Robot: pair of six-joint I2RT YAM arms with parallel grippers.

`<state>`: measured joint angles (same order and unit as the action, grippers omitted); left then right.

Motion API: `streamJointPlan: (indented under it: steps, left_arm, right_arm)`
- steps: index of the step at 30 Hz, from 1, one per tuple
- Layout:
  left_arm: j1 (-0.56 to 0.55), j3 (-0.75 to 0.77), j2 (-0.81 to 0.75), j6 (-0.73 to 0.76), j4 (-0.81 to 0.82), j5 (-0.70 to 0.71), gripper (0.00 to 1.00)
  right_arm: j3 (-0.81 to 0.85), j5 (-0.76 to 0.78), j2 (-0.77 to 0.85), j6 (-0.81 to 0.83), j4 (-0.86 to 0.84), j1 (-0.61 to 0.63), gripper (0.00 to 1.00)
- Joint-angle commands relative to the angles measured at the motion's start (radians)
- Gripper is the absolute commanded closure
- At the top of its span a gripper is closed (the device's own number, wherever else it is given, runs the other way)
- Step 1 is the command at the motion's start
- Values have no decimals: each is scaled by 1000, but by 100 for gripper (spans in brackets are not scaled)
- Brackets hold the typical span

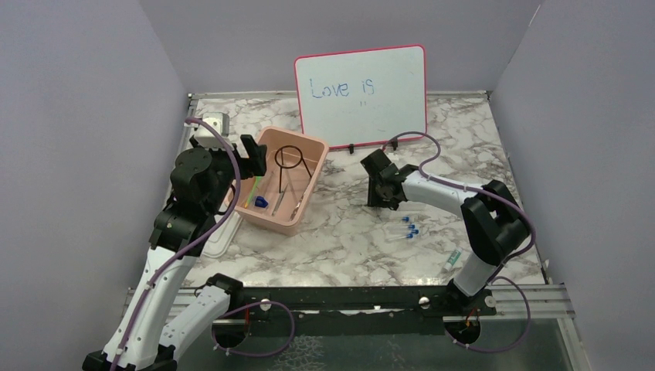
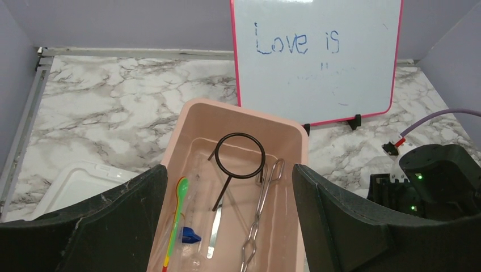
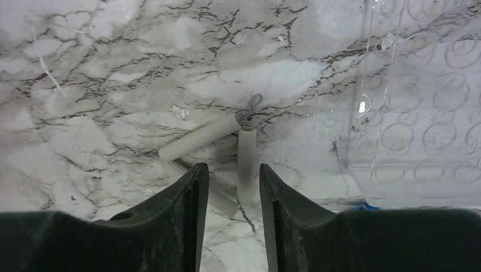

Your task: Organize the chemistry lab equipment

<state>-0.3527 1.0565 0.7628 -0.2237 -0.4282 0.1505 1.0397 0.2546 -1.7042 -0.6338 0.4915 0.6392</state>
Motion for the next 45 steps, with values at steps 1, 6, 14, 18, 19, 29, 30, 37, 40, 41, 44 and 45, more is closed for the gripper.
streamJointPlan:
  steps: [1,6,14,18,19,29,30,37,40,41,44,45]
  left_arm:
    - [4,17,-35,2,27,51,16]
    - [4,19,-41,13,25,64,16]
    - [4,20,-47,22,19,67,17]
    - [4,26,-48,32,19,78,16]
    - [4,26,-49,35,19,82,16]
    - [4,44,-59,58,19,122,16]
    - [4,47,-60,59,18,127,16]
    - [4,59,-72,69,19,154,16]
    - [4,62,-71,69,19,156,16]
    - [4,62,-71,69,20,157,16]
    - [4,62,-74,76,20,163,17]
    - [4,62,-77,79,20,166,16]
  right_arm:
    - [-26,-29,-28,24,-6,-14,62]
    - [-44,-53,-50,46,-57,-20,70]
    - [-38,-40,-19,61,-73,-22,97]
    - [-24,-68,74,82,-85,-21,99]
    - [-22,-82,105,88,-91,-21,99]
    - [64,-214,317,87,-172,-16,99]
    - [75,-229,333,84,-185,-11,99]
    - [151,-336,342,74,-280,67,99]
    - [214,-353,289,82,-301,138,99]
    - [237,-355,267,86,-308,164,99]
    - [316,-381,186,101,-330,241,99]
    - [342,-391,156,107,-336,266,99]
